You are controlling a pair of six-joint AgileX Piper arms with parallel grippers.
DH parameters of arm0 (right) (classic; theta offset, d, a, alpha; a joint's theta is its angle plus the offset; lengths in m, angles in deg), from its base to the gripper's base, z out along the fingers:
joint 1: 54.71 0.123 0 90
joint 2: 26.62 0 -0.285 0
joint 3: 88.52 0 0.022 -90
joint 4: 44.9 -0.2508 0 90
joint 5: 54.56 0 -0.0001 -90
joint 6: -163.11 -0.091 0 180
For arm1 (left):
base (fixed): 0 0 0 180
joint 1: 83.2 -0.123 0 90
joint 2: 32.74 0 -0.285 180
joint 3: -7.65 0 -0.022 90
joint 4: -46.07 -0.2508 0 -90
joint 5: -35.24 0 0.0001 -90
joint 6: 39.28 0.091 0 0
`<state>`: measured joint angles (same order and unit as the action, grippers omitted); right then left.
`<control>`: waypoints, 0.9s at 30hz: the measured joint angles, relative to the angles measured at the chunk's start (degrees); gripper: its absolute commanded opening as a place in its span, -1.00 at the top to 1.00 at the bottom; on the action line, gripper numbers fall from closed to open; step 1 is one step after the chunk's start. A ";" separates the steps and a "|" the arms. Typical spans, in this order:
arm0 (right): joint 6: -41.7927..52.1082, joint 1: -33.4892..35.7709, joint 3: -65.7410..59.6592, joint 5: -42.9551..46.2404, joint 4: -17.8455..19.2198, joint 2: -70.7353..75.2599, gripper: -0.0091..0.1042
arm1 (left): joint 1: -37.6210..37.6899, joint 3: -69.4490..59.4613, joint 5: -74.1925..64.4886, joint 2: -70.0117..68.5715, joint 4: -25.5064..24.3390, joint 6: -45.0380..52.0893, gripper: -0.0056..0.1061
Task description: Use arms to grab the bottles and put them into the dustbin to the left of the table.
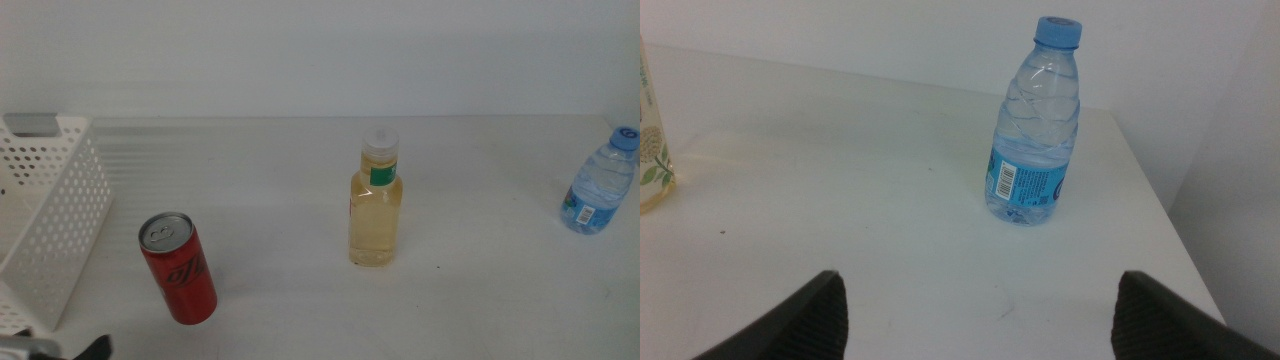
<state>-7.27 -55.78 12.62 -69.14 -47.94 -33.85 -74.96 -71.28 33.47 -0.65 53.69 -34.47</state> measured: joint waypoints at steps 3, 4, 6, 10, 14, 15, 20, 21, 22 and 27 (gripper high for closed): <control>0.00 0.00 0.00 0.00 0.00 0.00 -0.39 | 5.18 0.00 6.43 5.27 0.00 0.66 -0.72; 0.00 0.00 0.00 0.00 0.00 0.00 -0.39 | 6.97 0.00 8.46 6.83 0.00 0.66 -0.72; 0.00 0.00 0.00 0.00 0.00 0.00 -0.39 | 10.04 0.00 12.13 9.73 0.04 0.71 -0.72; 0.00 0.00 0.00 0.00 0.00 0.00 -0.39 | 15.22 0.00 20.97 16.75 0.04 0.71 -0.72; 0.00 0.00 0.00 0.00 0.00 0.00 -0.39 | 17.20 0.00 30.80 25.09 0.04 -0.43 -0.72; 0.00 0.00 0.00 0.00 0.00 0.00 -0.39 | 17.33 0.00 33.15 27.16 0.04 -0.93 -0.72; 0.00 0.00 0.00 0.00 0.00 0.00 -0.39 | 17.69 0.00 42.53 34.91 -2.49 -2.29 -0.72; 0.00 0.00 0.00 0.00 0.00 0.00 -0.39 | 17.69 0.00 44.37 36.30 -3.54 -2.35 -0.72; 0.00 0.00 0.00 0.00 0.00 0.00 -0.39 | 17.69 0.00 46.27 37.20 -4.60 -2.35 -0.72; 0.00 0.00 0.00 0.00 0.00 0.00 -0.39 | 17.69 0.05 52.32 38.77 -7.62 -2.35 -0.72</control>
<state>-7.27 -55.78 12.62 -69.14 -47.94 -33.85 -57.26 -71.22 85.79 38.12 46.07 -36.82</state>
